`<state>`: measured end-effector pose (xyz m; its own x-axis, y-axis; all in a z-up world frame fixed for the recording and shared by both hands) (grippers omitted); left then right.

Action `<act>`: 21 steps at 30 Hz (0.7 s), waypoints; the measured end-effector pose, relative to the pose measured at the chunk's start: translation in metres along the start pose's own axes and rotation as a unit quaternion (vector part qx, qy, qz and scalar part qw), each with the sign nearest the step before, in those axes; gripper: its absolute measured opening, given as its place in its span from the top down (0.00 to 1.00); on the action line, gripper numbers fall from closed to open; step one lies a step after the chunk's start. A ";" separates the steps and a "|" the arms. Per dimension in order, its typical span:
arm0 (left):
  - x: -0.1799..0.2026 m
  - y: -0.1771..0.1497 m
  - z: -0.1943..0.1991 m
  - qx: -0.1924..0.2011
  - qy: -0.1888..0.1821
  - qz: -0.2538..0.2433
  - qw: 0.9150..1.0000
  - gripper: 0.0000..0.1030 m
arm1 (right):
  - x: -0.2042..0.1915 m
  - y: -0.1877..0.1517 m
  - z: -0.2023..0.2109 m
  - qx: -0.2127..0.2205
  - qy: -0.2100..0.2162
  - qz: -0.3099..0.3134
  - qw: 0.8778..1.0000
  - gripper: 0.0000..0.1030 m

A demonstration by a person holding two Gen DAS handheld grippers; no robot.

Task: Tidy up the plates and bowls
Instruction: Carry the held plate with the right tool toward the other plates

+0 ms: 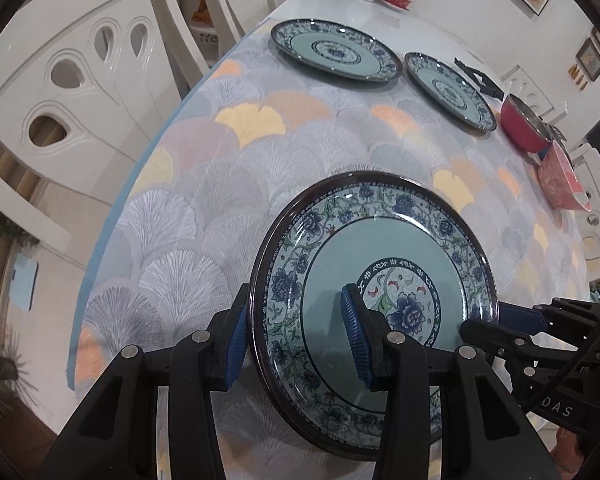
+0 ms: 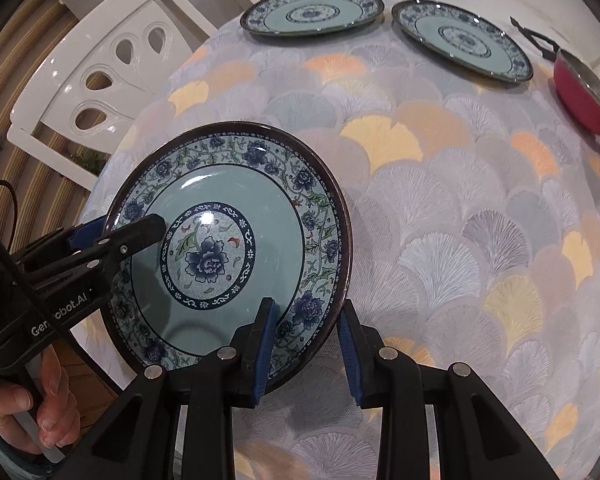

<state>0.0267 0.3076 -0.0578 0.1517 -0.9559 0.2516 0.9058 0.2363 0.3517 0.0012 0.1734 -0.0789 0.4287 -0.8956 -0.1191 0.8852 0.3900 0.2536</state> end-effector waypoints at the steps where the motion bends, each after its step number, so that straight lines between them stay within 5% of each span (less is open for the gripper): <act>1: 0.000 -0.001 0.000 0.000 0.001 -0.002 1.000 0.61 | -0.001 0.000 0.000 -0.002 0.001 -0.001 1.000 0.71; 8: -0.004 0.002 0.003 0.004 0.003 -0.003 1.000 0.61 | 0.001 -0.004 -0.001 -0.006 0.011 -0.015 1.000 0.71; 15: -0.004 0.016 0.010 0.017 -0.004 0.002 1.000 0.61 | 0.016 0.001 0.019 0.018 0.020 -0.054 0.998 0.53; 21: 0.000 0.031 0.018 0.032 -0.011 0.004 0.999 0.61 | 0.022 0.013 0.031 0.039 0.018 -0.066 0.997 0.51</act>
<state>0.0475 0.3179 -0.0305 0.1486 -0.9501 0.2743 0.8774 0.2546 0.4067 0.0168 0.1525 -0.0486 0.3168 -0.9294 -0.1896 0.9183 0.2504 0.3068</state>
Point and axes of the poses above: each gripper's, at about its wrist camera, not at the fingertips, and z roughly against the way its jaws point, x to its right, y to its top, the point moved 10 cm from there along -z, roughly the way its jaws point, and after that the axes turned 12 degrees about z, right-handed, at the moved point
